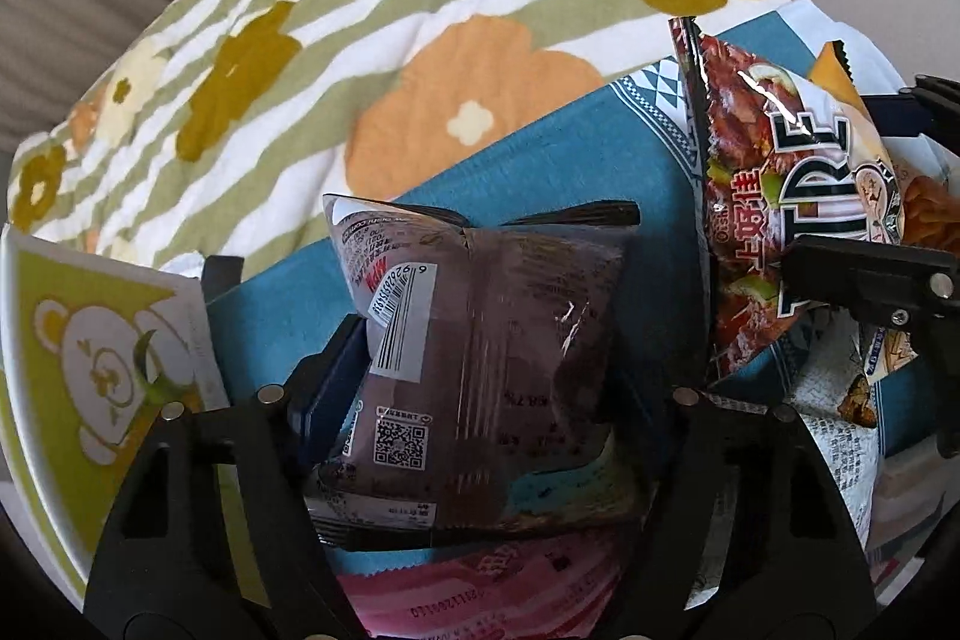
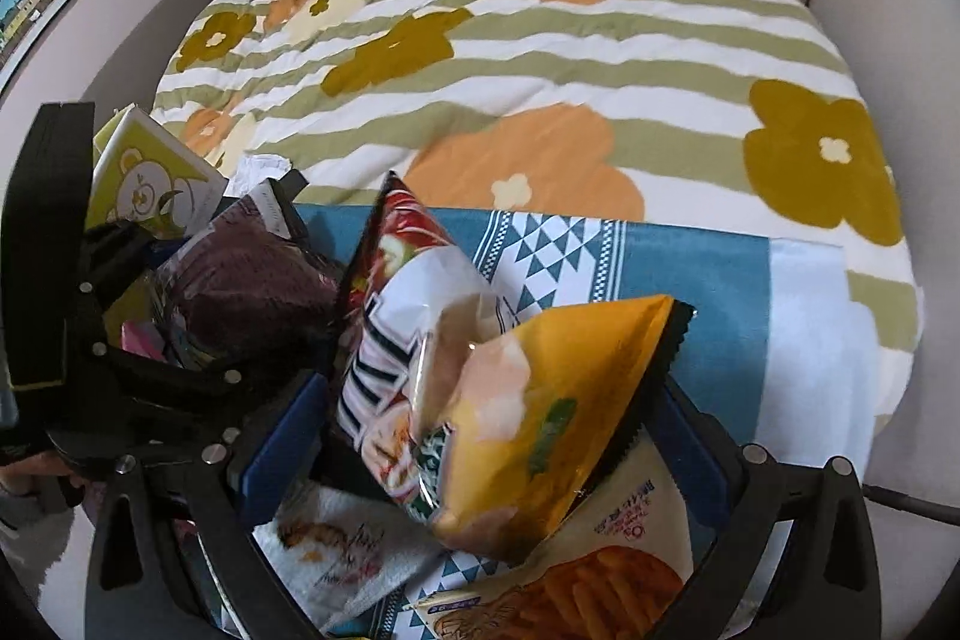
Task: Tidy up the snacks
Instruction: 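Carry the brown packet with the left gripper while the right carries the chip bag over the box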
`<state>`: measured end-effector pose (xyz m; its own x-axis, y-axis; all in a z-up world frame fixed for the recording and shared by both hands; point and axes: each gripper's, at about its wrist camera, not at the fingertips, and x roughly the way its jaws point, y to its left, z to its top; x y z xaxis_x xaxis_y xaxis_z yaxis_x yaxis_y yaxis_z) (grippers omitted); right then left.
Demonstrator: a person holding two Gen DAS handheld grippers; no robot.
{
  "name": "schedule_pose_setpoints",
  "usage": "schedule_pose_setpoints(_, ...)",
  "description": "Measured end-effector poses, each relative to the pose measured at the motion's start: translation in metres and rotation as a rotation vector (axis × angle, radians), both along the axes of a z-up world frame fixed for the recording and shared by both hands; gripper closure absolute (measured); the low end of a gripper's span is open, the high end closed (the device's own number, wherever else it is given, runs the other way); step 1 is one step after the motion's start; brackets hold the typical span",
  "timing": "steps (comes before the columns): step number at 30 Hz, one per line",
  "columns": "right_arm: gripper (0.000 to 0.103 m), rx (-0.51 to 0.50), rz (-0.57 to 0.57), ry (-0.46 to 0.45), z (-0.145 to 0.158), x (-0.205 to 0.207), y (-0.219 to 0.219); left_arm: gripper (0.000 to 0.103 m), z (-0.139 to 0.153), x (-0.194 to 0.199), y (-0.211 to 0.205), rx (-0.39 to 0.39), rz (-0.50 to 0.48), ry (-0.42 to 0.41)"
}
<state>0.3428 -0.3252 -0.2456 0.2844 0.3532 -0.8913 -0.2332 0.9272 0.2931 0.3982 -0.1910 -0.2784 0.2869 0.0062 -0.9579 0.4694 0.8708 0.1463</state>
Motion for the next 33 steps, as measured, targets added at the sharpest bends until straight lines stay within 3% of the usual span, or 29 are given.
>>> schedule_pose_setpoints(10,0.0,0.039,0.042,0.094,-0.018,0.008,0.009,0.034,0.003,-0.003,-0.001,0.0,0.008,-0.007)
schedule_pose_setpoints(12,0.013,0.051,0.048,0.105,-0.021,0.007,0.01,0.034,0.003,-0.003,-0.001,-0.002,0.011,-0.009)
schedule_pose_setpoints(13,0.013,0.051,0.055,0.107,-0.022,0.007,0.011,0.035,0.003,-0.003,-0.001,-0.004,0.016,-0.011)
schedule_pose_setpoints(21,0.025,0.059,0.044,0.048,-0.011,-0.002,0.01,0.042,0.016,-0.007,-0.001,-0.021,0.03,-0.039)
schedule_pose_setpoints(33,0.026,0.089,-0.026,-0.086,0.047,-0.024,0.003,0.043,0.074,-0.025,0.007,-0.101,0.04,-0.147)
